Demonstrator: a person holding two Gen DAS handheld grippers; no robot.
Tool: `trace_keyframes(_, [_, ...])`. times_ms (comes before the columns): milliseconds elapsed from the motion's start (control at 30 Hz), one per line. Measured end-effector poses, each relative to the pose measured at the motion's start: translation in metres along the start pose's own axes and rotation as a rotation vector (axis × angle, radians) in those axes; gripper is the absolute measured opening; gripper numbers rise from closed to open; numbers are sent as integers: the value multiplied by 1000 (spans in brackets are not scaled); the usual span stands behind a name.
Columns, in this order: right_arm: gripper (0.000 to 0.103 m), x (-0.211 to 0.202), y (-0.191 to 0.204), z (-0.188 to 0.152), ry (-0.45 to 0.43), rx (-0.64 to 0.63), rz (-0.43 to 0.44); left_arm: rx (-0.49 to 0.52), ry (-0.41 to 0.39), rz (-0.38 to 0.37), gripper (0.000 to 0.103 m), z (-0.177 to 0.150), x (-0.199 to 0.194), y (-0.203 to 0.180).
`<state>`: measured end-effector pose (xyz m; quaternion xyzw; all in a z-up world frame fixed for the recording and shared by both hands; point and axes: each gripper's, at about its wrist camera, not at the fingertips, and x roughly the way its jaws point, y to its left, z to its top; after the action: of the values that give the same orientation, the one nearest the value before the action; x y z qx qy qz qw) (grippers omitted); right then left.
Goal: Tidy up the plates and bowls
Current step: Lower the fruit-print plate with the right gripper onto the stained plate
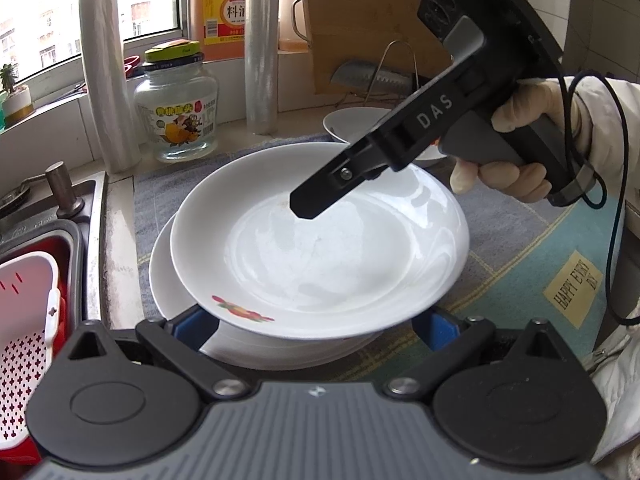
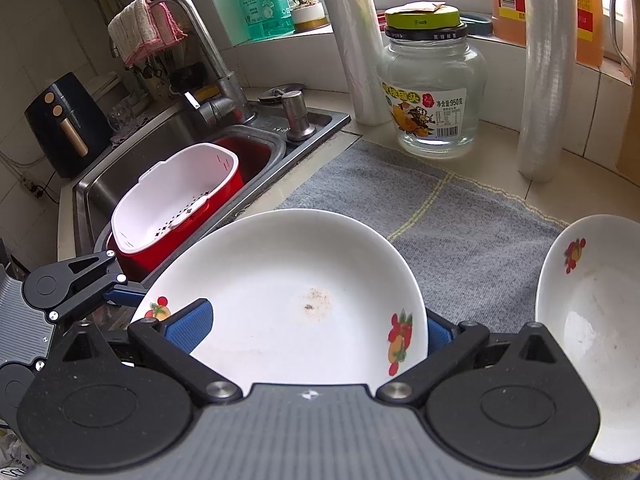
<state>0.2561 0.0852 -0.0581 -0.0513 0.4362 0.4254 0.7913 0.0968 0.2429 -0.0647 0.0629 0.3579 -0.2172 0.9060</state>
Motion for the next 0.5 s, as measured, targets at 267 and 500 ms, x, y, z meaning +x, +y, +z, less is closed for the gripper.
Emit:
trace_keyframes(267, [103, 3, 1, 1, 12, -5, -17, -7, 8, -6, 101, 0, 3, 1])
trace_keyframes(500, [103, 4, 2, 1, 22, -9, -30, -8, 19, -13, 101, 0, 6, 3])
